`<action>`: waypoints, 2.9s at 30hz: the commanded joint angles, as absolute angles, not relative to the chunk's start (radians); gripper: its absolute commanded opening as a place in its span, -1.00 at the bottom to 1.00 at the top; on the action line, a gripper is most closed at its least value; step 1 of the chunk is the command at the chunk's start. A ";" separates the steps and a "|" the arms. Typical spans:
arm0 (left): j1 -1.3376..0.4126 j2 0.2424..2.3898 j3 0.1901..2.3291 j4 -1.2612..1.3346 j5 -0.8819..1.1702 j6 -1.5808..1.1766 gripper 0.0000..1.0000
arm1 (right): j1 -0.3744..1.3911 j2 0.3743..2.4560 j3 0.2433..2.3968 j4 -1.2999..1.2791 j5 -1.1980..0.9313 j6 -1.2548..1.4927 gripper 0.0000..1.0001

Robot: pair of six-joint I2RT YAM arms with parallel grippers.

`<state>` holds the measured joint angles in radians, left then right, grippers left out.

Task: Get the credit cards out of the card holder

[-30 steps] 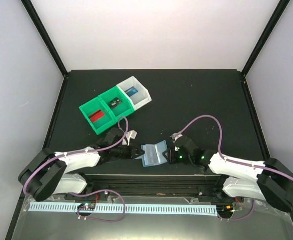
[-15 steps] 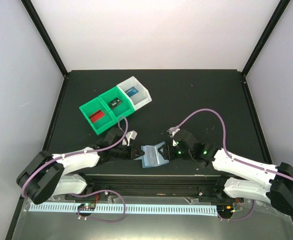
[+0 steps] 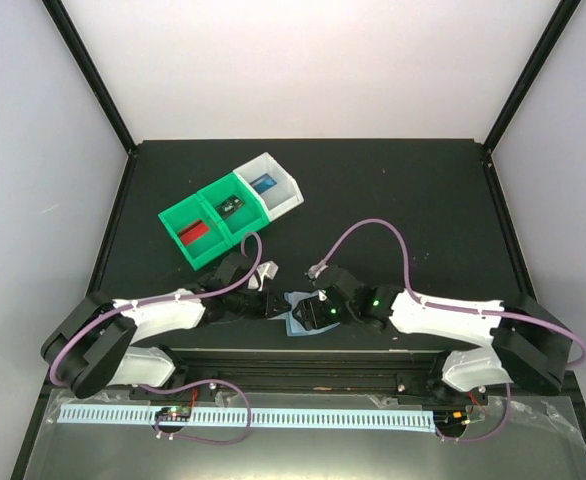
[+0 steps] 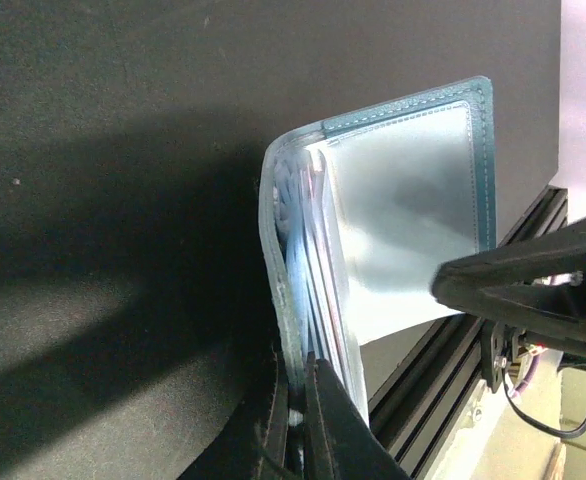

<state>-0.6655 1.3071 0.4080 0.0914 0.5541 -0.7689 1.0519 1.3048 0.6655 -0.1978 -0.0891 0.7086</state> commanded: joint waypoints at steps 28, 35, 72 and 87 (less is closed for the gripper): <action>-0.678 1.313 0.457 0.033 0.552 -0.718 -0.97 | 1.058 1.431 0.627 -0.174 0.073 0.703 -0.03; -0.680 1.310 0.462 0.016 0.545 -0.709 -0.97 | 1.058 1.381 0.635 -0.301 0.199 0.708 -0.06; -0.689 1.347 0.473 0.015 0.525 -0.699 -0.97 | 1.044 1.348 0.639 -0.274 0.156 0.701 -0.24; -0.690 1.339 0.457 0.001 0.504 -0.689 -0.97 | 1.015 1.349 0.605 -0.283 0.200 0.722 -0.05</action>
